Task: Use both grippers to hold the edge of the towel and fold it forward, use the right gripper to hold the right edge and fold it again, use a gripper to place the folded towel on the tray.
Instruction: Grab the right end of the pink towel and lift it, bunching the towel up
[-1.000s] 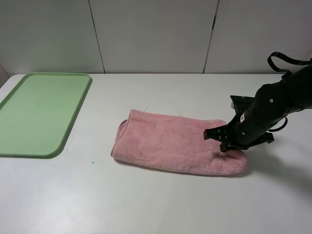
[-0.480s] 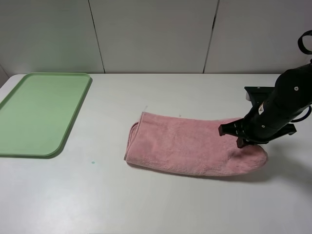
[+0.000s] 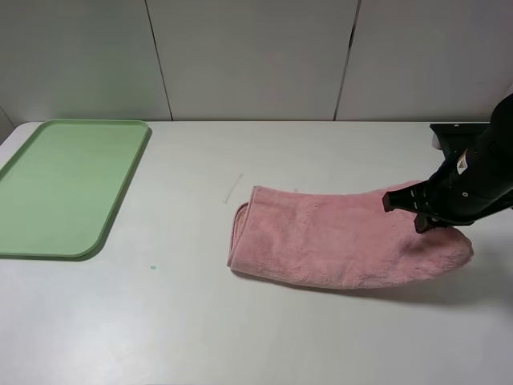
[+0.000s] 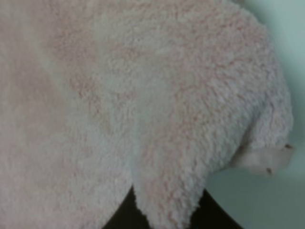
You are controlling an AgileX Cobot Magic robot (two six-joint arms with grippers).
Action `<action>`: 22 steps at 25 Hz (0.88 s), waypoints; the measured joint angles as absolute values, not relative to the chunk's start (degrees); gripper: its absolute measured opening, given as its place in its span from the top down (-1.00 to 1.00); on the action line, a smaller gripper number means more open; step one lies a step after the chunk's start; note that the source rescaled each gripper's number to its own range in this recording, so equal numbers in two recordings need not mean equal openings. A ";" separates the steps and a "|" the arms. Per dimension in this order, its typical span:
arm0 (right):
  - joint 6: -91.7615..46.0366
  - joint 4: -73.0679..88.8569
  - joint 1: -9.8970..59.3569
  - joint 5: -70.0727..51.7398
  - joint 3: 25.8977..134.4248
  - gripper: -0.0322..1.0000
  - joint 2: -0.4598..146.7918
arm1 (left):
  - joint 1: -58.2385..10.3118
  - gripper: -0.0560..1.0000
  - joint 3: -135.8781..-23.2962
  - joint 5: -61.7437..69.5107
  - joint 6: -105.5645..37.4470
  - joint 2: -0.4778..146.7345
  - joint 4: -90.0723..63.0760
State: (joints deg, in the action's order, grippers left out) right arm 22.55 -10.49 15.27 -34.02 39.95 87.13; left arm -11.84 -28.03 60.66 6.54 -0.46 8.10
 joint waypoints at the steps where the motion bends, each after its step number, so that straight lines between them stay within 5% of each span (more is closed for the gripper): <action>1: 22.88 -10.49 15.27 -34.32 39.95 0.78 86.62 | -11.84 -0.98 -28.03 60.66 6.54 -0.46 8.10; 22: 26.97 -6.25 26.02 -40.96 46.28 0.78 84.56 | -11.84 -0.98 -28.03 60.66 6.54 -0.46 8.10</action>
State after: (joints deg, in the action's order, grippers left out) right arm 26.97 -6.25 26.02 -40.96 46.28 84.56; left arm -11.84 -28.03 60.66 6.54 -0.46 8.10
